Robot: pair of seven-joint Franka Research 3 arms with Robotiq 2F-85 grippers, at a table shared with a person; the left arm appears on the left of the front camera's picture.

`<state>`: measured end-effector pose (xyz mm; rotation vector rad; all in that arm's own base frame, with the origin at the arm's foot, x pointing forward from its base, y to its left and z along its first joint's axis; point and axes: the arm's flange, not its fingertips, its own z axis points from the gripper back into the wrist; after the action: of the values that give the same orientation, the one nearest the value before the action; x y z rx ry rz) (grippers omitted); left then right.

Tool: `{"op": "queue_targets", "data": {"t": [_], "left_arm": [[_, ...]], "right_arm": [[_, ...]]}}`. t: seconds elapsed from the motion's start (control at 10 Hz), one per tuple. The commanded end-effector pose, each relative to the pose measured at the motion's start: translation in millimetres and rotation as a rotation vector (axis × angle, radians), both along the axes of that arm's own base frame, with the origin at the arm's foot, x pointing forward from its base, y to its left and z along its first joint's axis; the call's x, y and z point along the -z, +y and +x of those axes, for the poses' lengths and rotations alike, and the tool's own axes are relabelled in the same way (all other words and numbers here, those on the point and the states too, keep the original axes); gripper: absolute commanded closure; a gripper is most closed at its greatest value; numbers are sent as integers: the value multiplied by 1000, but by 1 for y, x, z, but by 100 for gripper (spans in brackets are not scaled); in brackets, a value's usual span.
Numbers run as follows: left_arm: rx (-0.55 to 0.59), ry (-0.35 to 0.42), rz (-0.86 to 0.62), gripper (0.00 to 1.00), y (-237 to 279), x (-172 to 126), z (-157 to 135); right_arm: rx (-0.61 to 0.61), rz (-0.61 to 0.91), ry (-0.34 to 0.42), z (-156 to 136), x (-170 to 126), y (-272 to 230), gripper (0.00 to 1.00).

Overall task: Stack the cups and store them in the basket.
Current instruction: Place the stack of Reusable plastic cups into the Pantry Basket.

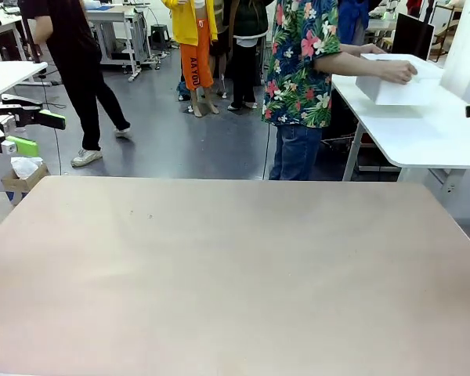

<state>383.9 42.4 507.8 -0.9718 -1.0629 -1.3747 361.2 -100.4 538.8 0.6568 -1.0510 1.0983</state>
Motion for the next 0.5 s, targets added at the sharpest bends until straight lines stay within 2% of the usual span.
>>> {"op": "queue_targets", "data": {"t": [0.0,0.4], "left_arm": [[-3,6,-6,0,-1,-3,-1],[-3,6,-6,0,-1,-3,-1]], "right_arm": [[-3,15,-14,0,-3,1,0],[-3,15,-14,0,-3,1,0]]}}
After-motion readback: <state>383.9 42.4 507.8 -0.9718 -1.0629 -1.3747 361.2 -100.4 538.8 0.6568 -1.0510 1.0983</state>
